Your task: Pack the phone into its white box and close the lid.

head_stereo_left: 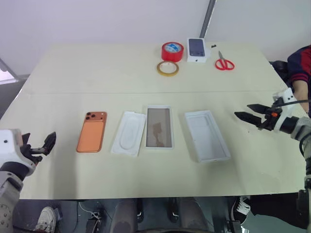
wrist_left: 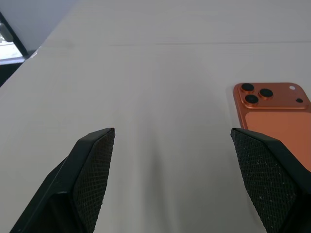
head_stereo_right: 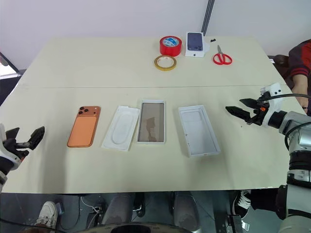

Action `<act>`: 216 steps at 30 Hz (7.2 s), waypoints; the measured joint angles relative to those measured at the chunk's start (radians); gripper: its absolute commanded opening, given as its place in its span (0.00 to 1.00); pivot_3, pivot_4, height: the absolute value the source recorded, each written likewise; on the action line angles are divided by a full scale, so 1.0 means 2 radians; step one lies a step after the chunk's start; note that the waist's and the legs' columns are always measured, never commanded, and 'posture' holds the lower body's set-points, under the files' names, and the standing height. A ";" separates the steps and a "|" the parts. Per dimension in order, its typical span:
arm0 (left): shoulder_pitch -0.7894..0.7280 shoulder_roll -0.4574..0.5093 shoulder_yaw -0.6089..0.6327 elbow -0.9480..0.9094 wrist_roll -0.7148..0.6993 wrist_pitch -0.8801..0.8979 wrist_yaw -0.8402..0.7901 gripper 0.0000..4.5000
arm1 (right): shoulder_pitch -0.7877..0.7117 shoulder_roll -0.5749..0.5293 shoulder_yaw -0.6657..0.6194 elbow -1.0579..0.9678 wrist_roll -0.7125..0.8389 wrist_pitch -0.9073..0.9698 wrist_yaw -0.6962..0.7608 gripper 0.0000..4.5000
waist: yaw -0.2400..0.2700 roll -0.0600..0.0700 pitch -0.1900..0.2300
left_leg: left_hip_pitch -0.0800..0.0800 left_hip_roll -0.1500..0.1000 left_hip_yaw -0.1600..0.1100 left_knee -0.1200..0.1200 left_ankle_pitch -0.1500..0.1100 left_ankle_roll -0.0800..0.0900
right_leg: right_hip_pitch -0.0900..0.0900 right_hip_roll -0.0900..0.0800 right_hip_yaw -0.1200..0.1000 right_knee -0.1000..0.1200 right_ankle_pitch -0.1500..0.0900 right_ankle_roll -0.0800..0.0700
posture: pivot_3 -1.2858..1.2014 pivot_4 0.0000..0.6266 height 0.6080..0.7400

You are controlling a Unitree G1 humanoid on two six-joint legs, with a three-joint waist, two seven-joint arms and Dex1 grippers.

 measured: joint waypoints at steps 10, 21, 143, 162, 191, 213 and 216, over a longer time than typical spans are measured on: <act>-0.015 -0.004 -0.014 0.000 0.000 0.000 0.005 0.89 | -0.010 0.014 0.008 -0.003 -0.001 -0.008 0.000 0.99 | 0.000 0.000 0.000 | 0.000 0.000 0.000 0.000 0.000 0.000 | 0.001 0.001 0.000 0.000 0.000 0.000 | 0.52 0.24 0.97; -0.045 0.019 -0.100 -0.045 -0.040 0.030 -0.030 0.89 | 0.028 0.026 0.049 -0.198 0.026 0.047 0.021 0.99 | 0.002 0.000 0.000 | 0.000 0.000 0.000 0.000 0.000 0.000 | 0.001 0.001 0.000 0.001 0.000 0.000 | 0.52 0.24 0.97; -0.351 -0.243 -0.086 0.037 -0.235 0.447 0.238 1.00 | -0.047 0.132 0.279 -0.395 -0.094 0.173 -0.104 0.94 | 0.002 -0.003 -0.001 | 0.001 -0.001 -0.003 0.002 0.003 -0.001 | 0.003 0.003 -0.001 0.004 0.000 0.001 | 0.52 0.24 0.97; -0.117 0.084 -0.185 -0.032 -0.075 0.087 -0.119 1.00 | -0.129 0.294 0.317 -0.301 -0.131 0.249 -0.234 0.01 | 0.001 -0.002 0.000 | 0.000 0.000 -0.001 -0.001 0.003 -0.004 | -0.002 0.001 0.000 0.003 0.000 -0.001 | 0.52 0.24 0.97; -0.018 0.111 -0.176 -0.043 -0.054 -0.015 -0.233 1.00 | -0.160 0.325 0.386 -0.232 -0.221 0.250 -0.260 0.01 | -0.003 -0.002 -0.001 | -0.008 0.001 -0.001 0.000 0.005 -0.004 | -0.009 0.004 0.000 0.006 0.001 -0.001 | 0.52 0.24 0.97; -0.186 0.077 -0.065 0.134 -0.103 0.246 0.025 1.00 | -0.169 0.419 0.388 -0.237 -0.183 0.213 -0.233 0.01 | -0.003 -0.003 -0.001 | -0.007 0.001 -0.002 0.001 0.006 -0.006 | -0.009 0.006 0.000 0.010 0.002 0.001 | 0.52 0.24 0.97; -0.218 0.078 -0.063 0.152 -0.112 0.295 0.033 1.00 | -0.187 0.448 0.421 -0.203 -0.192 0.213 -0.228 0.01 | -0.004 -0.004 -0.001 | -0.007 0.001 -0.003 0.001 0.007 -0.006 | -0.009 0.006 0.000 0.010 0.002 0.001 | 0.52 0.24 0.97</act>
